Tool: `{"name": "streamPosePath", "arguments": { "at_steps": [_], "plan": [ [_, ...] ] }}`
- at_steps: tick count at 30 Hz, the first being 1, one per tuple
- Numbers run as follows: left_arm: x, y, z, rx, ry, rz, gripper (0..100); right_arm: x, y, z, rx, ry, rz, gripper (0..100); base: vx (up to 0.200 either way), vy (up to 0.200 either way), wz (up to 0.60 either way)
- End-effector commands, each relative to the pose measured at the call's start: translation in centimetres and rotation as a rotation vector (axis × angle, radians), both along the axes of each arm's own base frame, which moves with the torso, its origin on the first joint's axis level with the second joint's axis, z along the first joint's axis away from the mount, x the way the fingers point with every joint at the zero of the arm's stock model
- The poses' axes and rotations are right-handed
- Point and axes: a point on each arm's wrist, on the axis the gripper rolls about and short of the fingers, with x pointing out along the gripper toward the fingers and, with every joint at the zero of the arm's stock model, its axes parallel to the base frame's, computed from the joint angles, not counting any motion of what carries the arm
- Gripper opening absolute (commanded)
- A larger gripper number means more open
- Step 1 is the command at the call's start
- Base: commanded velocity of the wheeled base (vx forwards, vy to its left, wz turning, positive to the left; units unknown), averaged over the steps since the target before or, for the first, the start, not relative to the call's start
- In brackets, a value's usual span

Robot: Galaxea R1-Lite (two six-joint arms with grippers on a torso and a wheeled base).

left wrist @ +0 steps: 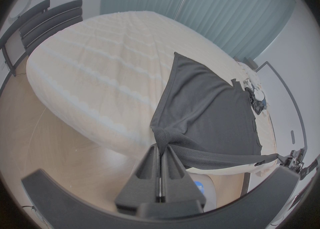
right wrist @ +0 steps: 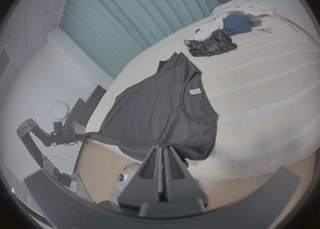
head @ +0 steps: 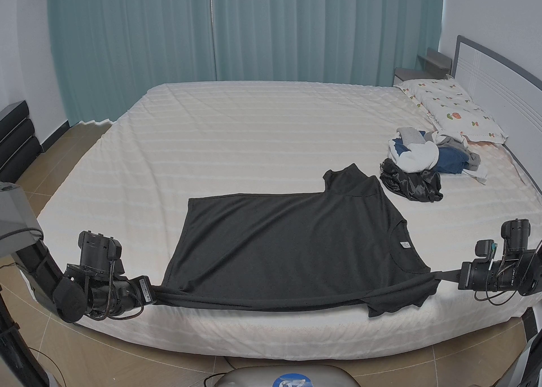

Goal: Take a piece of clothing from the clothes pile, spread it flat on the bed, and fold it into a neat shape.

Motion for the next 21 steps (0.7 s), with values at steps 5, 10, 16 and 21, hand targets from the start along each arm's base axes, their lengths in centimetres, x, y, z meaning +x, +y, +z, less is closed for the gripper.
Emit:
{"name": "streamPosePath", "arguments": {
  "at_steps": [5,10,16,21],
  "plan": [
    [0.4,-0.1,2.0,-0.008,-0.027,0.002,0,-0.5,0.1,1.3,-0.002,-0.008,-0.004,0,0.000,0.000,0.00],
    [2.0,-0.3,2.3,-0.045,-0.048,0.043,0,0.1,0.0,1.5,-0.004,-0.019,-0.001,0,0.000,0.000,0.00],
    [4.8,-0.7,2.0,-0.105,-0.042,0.105,0,1.8,-0.3,1.4,-0.006,-0.014,-0.003,0,0.000,0.000,0.00],
    [7.0,-1.0,1.5,-0.145,-0.010,0.156,0,3.8,-0.6,1.5,-0.003,-0.005,-0.001,0,0.000,0.000,0.00]
  ]
}}
